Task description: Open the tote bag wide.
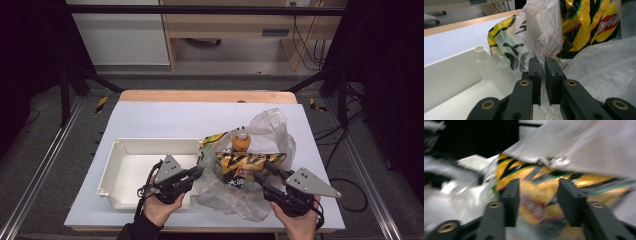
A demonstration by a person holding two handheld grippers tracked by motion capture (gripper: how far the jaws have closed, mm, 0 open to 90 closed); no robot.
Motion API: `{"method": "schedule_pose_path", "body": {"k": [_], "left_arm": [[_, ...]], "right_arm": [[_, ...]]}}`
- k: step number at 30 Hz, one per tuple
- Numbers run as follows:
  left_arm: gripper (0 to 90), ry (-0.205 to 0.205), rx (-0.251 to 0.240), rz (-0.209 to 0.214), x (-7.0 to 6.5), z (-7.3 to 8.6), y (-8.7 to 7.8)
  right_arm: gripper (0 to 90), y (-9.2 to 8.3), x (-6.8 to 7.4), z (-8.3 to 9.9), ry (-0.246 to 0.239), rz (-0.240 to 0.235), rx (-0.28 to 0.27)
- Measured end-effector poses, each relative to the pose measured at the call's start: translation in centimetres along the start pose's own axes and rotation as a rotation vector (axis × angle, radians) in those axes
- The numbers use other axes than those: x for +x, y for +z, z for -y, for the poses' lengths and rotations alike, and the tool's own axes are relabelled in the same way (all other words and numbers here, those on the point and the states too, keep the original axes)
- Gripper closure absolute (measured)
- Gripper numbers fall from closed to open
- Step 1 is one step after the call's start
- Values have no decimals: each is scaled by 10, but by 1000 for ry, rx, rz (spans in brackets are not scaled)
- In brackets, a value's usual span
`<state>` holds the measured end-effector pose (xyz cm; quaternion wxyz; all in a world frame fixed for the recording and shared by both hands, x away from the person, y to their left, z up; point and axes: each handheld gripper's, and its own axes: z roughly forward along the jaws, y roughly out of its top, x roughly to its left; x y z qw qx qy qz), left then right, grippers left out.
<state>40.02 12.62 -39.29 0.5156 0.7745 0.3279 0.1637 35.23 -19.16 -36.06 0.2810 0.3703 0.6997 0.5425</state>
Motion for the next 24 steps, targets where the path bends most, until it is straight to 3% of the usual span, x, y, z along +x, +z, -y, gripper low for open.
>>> {"method": "schedule_pose_path", "body": {"k": [1, 2, 6, 9, 11, 15, 16, 17, 18, 24], "left_arm": [[834, 2, 0, 0, -1, 1, 0], [834, 2, 0, 0, -1, 1, 0], [836, 1, 1, -1, 0, 2, 1], [840, -10, -2, -1, 2, 2, 0], [842, -12, -2, 0, 3, 2, 1], [843, -9, -2, 1, 2, 3, 1], [843, -9, -2, 1, 3, 3, 2], [843, -9, -2, 1, 3, 3, 2], [843, -10, -2, 1, 3, 3, 2], [843, -16, 1, 2, 3, 4, 3]], "right_arm": [[401, -4, -4, -4, 4, 45, -32], [401, -4, -4, -4, 4, 45, -32], [285, -10, -12, -3, 18, 120, -17], [284, -8, -18, 2, 44, 136, 19], [352, -5, -20, 7, 43, 140, 57], [431, -2, -23, 11, 44, 138, 82], [475, -1, -24, 12, 43, 142, 85], [578, -2, -26, 14, 38, 144, 94], [578, -2, -26, 14, 38, 144, 94], [784, -13, -36, 17, 67, 129, 108]]}}
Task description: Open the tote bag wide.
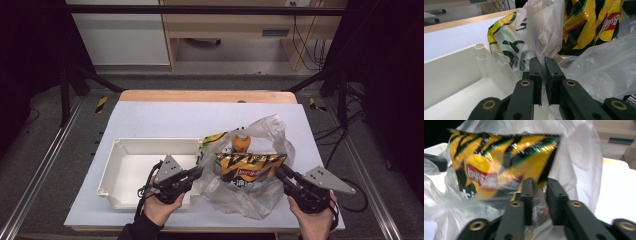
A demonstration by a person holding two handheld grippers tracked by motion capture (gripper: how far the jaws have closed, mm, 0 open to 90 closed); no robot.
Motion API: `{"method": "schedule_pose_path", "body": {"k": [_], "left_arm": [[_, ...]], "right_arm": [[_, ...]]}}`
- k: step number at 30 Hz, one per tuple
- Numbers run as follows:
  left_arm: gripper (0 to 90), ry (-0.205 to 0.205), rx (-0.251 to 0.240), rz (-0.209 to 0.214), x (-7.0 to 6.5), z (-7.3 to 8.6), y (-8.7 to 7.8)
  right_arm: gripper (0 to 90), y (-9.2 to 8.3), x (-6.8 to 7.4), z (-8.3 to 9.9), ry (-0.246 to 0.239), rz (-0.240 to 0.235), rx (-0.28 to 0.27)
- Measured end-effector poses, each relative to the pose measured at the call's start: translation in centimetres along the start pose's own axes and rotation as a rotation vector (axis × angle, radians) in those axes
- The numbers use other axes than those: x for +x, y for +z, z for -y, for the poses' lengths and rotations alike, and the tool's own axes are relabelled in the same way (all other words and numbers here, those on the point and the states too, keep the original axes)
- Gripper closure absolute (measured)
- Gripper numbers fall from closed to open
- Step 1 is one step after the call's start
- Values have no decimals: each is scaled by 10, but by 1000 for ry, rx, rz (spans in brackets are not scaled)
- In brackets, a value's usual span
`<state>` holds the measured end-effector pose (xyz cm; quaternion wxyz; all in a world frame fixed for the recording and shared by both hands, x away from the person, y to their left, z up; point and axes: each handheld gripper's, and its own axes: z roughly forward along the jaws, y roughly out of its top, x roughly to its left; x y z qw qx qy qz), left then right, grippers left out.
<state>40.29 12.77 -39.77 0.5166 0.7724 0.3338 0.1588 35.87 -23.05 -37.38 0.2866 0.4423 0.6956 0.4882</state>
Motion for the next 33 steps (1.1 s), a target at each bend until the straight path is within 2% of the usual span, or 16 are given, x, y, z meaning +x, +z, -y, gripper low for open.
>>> {"method": "schedule_pose_path", "body": {"k": [6, 11, 15, 19, 22, 28, 31, 33], "left_arm": [[843, 5, 9, -3, -1, 3, 2], [841, 9, 17, -7, -4, 7, 3], [839, 23, 23, -10, -7, 10, 6], [830, 41, 35, -19, -11, 13, 11], [825, 53, 39, -26, -12, 16, 14], [808, 74, 42, -35, -14, 18, 16], [766, 66, 34, -26, -13, 16, 15], [720, 57, 16, -19, -13, 13, 11]], "right_arm": [[899, 0, -8, 12, 6, 7, 68], [900, 8, -13, 24, 26, 37, 123], [896, 15, -19, 42, 39, 46, 171], [879, 24, -28, 60, 69, 45, 198], [873, 31, -30, 65, 78, 39, 215], [851, 51, -32, 80, 77, 13, 275], [804, 53, -30, 79, 82, 4, 273], [743, 48, -31, 74, 67, 0, 244]]}}
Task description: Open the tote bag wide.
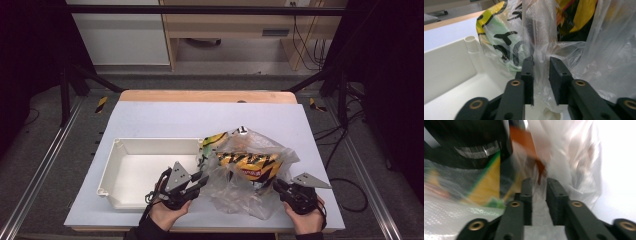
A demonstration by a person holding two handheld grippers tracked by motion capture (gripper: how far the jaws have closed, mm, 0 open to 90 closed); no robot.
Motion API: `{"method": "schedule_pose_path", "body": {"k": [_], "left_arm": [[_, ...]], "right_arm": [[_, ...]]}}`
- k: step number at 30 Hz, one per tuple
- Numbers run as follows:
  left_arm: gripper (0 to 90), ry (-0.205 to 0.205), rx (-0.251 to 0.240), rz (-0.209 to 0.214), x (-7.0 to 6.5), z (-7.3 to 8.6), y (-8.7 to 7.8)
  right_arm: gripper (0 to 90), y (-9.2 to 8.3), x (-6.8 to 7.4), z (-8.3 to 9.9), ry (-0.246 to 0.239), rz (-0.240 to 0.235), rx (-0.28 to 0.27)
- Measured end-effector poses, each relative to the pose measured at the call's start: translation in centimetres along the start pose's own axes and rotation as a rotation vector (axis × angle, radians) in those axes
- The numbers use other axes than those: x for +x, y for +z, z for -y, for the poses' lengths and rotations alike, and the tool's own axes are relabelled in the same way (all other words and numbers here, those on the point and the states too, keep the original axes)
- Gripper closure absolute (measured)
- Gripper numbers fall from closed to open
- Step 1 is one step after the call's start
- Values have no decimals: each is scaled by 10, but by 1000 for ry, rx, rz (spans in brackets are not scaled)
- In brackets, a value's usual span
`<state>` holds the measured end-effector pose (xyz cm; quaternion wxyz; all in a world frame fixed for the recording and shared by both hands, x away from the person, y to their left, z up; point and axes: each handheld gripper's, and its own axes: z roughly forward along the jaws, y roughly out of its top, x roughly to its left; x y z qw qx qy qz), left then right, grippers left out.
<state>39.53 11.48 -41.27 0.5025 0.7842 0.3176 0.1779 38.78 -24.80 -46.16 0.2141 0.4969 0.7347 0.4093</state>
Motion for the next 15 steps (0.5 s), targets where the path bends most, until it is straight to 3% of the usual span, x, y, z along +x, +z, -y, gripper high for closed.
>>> {"method": "schedule_pose_path", "body": {"k": [5, 9, 15], "left_arm": [[624, -13, -85, 16, -1, -15, -19], [591, -14, -142, 31, -7, -28, -34], [564, 13, -155, 90, -26, -41, -38]], "right_arm": [[587, -30, -3, -14, 16, 25, -137], [520, -52, 0, -27, -20, 35, -217], [485, -72, 11, -51, -74, 29, -305]]}}
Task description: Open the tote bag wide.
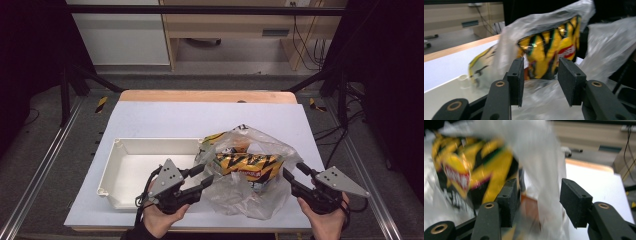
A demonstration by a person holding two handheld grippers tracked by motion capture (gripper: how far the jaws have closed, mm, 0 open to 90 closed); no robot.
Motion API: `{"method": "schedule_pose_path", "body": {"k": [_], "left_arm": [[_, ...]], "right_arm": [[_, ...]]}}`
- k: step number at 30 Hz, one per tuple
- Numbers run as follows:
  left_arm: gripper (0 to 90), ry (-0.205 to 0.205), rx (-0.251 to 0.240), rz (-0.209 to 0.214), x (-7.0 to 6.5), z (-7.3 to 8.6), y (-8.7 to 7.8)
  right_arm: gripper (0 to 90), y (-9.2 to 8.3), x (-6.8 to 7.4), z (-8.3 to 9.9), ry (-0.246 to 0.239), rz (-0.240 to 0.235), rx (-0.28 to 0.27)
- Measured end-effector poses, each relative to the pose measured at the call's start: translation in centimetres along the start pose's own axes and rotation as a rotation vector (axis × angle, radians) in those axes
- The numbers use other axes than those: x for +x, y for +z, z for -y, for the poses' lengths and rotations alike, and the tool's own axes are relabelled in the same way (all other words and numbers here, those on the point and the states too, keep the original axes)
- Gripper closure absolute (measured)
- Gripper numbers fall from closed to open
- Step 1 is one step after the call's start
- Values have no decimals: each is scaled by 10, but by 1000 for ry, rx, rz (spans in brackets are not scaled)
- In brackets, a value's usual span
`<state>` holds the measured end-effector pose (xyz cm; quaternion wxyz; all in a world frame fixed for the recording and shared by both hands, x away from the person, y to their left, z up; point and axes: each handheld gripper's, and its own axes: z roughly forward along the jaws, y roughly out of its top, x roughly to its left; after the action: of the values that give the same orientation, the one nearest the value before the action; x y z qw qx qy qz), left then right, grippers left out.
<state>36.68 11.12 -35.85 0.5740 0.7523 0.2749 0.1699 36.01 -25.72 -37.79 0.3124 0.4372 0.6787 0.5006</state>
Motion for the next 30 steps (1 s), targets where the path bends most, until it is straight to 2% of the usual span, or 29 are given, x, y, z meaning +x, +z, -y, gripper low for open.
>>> {"method": "schedule_pose_path", "body": {"k": [1, 2, 4, 7, 8, 11, 13, 17, 18, 19, 21, 22, 27, 30], "left_arm": [[570, 10, 11, 6, -3, 1, 2], [570, 14, 25, 9, -4, 2, 4], [645, 16, 84, 21, -7, 7, 11], [707, 30, 182, 23, -9, 27, 20], [721, 32, 198, 25, -9, 32, 22], [755, 34, 259, 33, -11, 50, 31], [770, 50, 288, 32, -14, 58, 37], [790, 87, 336, 22, -20, 70, 48], [797, 88, 339, 20, -21, 72, 48], [798, 90, 346, 19, -21, 74, 50], [802, 94, 360, 9, -21, 78, 52], [803, 94, 360, 9, -21, 78, 52], [804, 90, 361, 6, -19, 78, 51], [745, 88, 335, 9, -17, 74, 47]], "right_arm": [[497, 2, 0, -9, -17, 7, -18], [497, 2, 0, -9, -17, 7, -18], [568, 6, 0, -17, -27, 20, -29], [721, 13, -3, -25, -43, 34, -35], [782, 16, -6, -28, -43, 36, -37], [862, 26, -13, -33, -18, 48, -33], [872, 34, -19, -34, 2, 53, -23], [869, 60, -31, -23, 38, 57, 54], [866, 70, -35, -15, 46, 63, 94], [864, 73, -36, -11, 50, 66, 109], [859, 91, -43, 11, 72, 73, 185], [859, 93, -45, 15, 79, 72, 200], [861, 101, -53, 31, 99, 109, 238], [822, 99, -56, 33, 110, 112, 238]]}}
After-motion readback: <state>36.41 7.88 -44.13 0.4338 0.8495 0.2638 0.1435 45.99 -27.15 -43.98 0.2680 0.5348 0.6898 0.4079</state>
